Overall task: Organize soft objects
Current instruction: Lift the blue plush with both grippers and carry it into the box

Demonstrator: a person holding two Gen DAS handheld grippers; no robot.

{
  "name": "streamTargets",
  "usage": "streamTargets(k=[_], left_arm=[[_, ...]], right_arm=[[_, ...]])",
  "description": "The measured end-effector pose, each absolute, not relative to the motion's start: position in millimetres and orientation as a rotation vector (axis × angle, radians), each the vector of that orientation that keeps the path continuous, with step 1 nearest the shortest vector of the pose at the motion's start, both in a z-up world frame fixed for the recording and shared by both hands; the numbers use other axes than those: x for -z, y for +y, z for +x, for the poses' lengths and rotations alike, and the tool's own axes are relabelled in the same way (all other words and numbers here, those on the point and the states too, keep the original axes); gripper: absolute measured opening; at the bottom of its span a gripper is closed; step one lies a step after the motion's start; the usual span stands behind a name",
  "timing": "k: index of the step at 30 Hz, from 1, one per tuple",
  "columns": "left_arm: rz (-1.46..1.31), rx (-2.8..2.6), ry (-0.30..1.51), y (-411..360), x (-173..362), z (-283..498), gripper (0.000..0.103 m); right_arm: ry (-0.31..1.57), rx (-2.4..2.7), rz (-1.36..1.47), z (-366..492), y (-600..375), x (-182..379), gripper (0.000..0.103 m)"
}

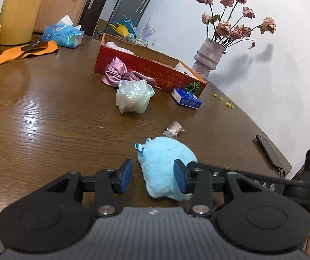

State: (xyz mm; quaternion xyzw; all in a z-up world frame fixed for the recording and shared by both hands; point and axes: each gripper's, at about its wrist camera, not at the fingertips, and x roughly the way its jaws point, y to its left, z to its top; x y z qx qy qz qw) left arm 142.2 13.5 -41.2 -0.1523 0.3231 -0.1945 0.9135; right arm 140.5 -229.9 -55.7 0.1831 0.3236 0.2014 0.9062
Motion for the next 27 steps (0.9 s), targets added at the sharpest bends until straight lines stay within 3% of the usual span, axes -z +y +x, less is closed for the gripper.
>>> streamTargets(k=[5, 7, 15, 22, 27], left_arm=[[-0.332, 0.453, 0.703, 10, 48, 151, 0.027], [-0.321, 0.466, 0.698, 9, 47, 150, 0.026], [-0.330, 0.533, 0.617, 2, 2, 188, 0.026], [-0.322, 0.560, 0.589, -22, -63, 351, 0.025], [-0.374, 0.503, 0.710, -38, -57, 491, 0.025]], right_arm=[[0.694, -0.432, 0.440, 146, -229, 66, 0.034], [0.688, -0.430, 0.444, 146, -230, 67, 0.029], [0.593, -0.432, 0.449, 163, -241, 30, 0.027], [0.460, -0.405, 0.352, 291, -259, -50, 0.026], [0.545, -0.355, 0.288, 437, -261, -70, 0.026]])
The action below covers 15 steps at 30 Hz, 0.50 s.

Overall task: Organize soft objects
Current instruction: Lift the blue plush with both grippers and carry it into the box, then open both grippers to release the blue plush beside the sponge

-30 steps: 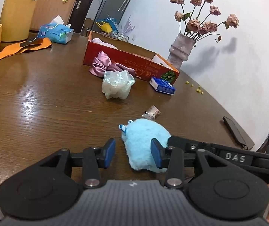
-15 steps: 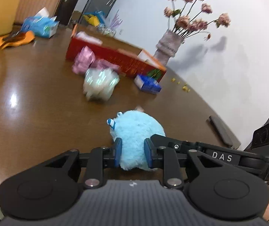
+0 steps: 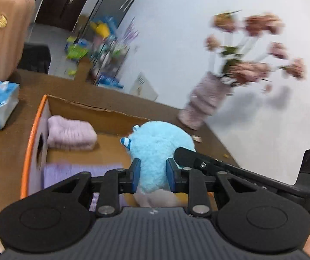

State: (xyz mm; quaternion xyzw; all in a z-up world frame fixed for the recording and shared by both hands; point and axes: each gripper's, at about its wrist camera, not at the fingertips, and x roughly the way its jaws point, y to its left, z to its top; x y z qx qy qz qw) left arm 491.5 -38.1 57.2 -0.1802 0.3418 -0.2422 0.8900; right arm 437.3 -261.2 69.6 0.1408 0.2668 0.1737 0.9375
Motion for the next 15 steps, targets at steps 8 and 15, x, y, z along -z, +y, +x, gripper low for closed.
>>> streamTargets(k=[8, 15], left_arm=[[-0.296, 0.412, 0.877, -60, 0, 618, 0.015], [-0.210, 0.424, 0.848, -61, 8, 617, 0.017]], right_arm=[[0.834, -0.245, 0.333, 615, -258, -5, 0.016], [0.869, -0.218, 0.185, 635, -239, 19, 0.016]])
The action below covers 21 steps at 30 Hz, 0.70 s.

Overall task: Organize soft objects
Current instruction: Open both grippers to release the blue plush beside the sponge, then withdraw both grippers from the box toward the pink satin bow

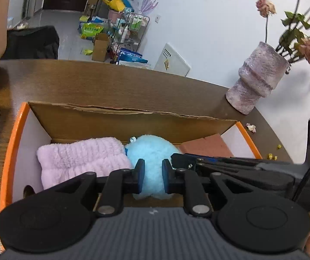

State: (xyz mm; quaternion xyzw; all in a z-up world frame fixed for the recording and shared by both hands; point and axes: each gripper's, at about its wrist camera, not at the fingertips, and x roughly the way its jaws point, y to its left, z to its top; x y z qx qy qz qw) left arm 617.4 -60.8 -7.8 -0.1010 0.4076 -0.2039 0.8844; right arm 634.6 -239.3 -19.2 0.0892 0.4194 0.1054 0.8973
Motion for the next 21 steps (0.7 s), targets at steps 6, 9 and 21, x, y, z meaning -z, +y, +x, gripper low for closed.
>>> streamTargets(k=[6, 9, 21], left_arm=[[-0.130, 0.403, 0.781, -55, -31, 589, 0.024], [-0.076, 0.363, 0.714, -45, -62, 561, 0.032], [0.054, 0.171, 0.545, 18, -129, 388, 0.074]], right_arm=[[0.820, -0.229, 0.171, 616, -244, -5, 0.020], [0.771, -0.242, 0.161, 594, -262, -37, 0.021], [0.558, -0.237, 0.062, 422, -322, -142, 0.053]])
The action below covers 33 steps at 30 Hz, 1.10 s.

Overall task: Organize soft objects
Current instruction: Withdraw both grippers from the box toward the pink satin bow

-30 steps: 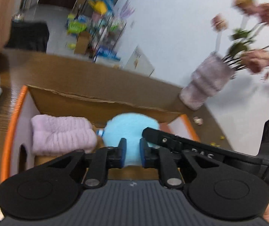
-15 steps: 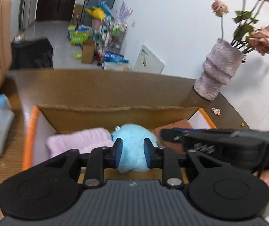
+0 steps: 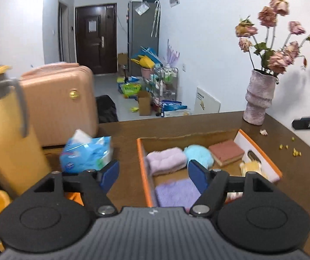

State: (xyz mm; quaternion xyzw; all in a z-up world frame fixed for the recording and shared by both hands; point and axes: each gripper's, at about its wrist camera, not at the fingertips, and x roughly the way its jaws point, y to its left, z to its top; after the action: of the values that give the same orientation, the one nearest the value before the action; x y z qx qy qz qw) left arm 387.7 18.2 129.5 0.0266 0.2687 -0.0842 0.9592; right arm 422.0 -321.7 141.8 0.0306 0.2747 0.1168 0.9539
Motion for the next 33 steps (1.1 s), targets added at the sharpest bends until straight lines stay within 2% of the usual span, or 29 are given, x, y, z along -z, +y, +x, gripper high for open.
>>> streamTargets(k=[5, 8, 9, 11, 21, 26, 33], left_arm=[[0.089, 0.148, 0.510, 29, -137, 326, 0.078], [0.085, 0.130, 0.439, 39, -130, 280, 0.085], [0.093, 0.124, 0.401, 42, -122, 260, 0.085], [0.097, 0.113, 0.367, 46, -104, 226, 0.085], [-0.033, 0.143, 0.383, 65, -34, 92, 0.088], [-0.012, 0.174, 0.375, 61, -36, 84, 0.090], [-0.016, 0.219, 0.395, 53, -27, 118, 0.091]], right_arm=[[0.507, -0.260, 0.047, 362, -323, -148, 0.056], [0.473, -0.271, 0.060, 321, -320, -143, 0.057], [0.457, -0.279, 0.069, 307, -318, -138, 0.061], [0.420, -0.299, 0.098, 273, -317, -120, 0.066], [0.406, -0.287, 0.190, 115, -281, -26, 0.066], [0.447, -0.336, 0.231, 87, -272, -12, 0.066], [0.453, -0.318, 0.226, 110, -265, -4, 0.066]])
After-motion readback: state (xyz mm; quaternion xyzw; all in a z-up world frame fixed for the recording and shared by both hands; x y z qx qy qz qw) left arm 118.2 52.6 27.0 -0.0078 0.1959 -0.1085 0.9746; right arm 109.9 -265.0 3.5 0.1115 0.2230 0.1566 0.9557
